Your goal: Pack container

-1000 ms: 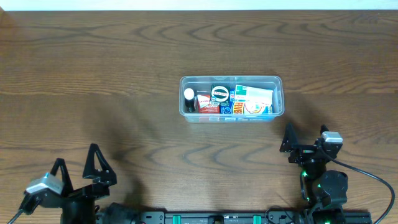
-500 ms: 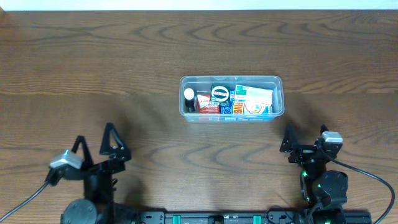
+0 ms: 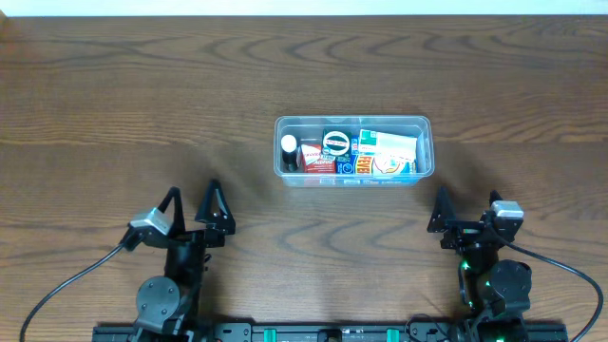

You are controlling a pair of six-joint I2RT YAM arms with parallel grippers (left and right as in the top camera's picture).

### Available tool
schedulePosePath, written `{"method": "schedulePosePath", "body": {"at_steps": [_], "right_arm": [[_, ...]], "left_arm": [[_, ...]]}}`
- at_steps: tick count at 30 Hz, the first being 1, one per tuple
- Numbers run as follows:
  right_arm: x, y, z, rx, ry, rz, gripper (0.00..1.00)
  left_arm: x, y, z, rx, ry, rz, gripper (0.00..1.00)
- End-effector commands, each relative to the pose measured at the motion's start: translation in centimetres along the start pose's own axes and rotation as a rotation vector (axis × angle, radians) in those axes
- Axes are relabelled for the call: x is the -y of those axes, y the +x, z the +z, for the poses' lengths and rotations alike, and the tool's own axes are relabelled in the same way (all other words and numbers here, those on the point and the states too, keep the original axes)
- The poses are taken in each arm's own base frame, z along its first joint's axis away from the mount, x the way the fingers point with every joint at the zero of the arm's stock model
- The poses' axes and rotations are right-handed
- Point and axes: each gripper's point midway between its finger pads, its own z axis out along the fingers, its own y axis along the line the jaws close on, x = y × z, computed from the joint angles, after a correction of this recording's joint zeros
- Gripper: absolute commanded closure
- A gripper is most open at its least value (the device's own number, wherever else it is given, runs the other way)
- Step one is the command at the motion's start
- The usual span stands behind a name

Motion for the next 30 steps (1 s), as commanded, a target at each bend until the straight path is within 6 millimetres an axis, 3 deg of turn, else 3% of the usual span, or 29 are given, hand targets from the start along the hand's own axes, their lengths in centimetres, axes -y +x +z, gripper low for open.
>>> {"method": "schedulePosePath", "body": {"at_steps": [1,17,21,25,30], "right_arm": [[0.1,0.2,0.0,-0.004,0.007,-0.015,0.01],[0.1,0.2,0.0,-0.004,0.007,-0.015,0.01],[0.1,0.2,0.0,-0.004,0.007,-0.015,0.01],[0.1,0.2,0.0,-0.004,0.007,-0.015,0.01],[0.1,0.2,0.0,-0.004,0.007,-0.015,0.01]], "left_arm": [[0.0,0.7,0.1,-0.021,0.008,-0.006,0.02],[-3.6,5.7,0.1,-0.156,-0.091,0.042,0.02],[-4.5,5.5,0.0,-0.144,-0.143,0.065,0.02],[-6.2,4.6,-0.1,-0.110,-0.232,0.224,0.02],[-6.2,4.8,-0.1,-0.118,-0.233,0.242,0.02]]}}
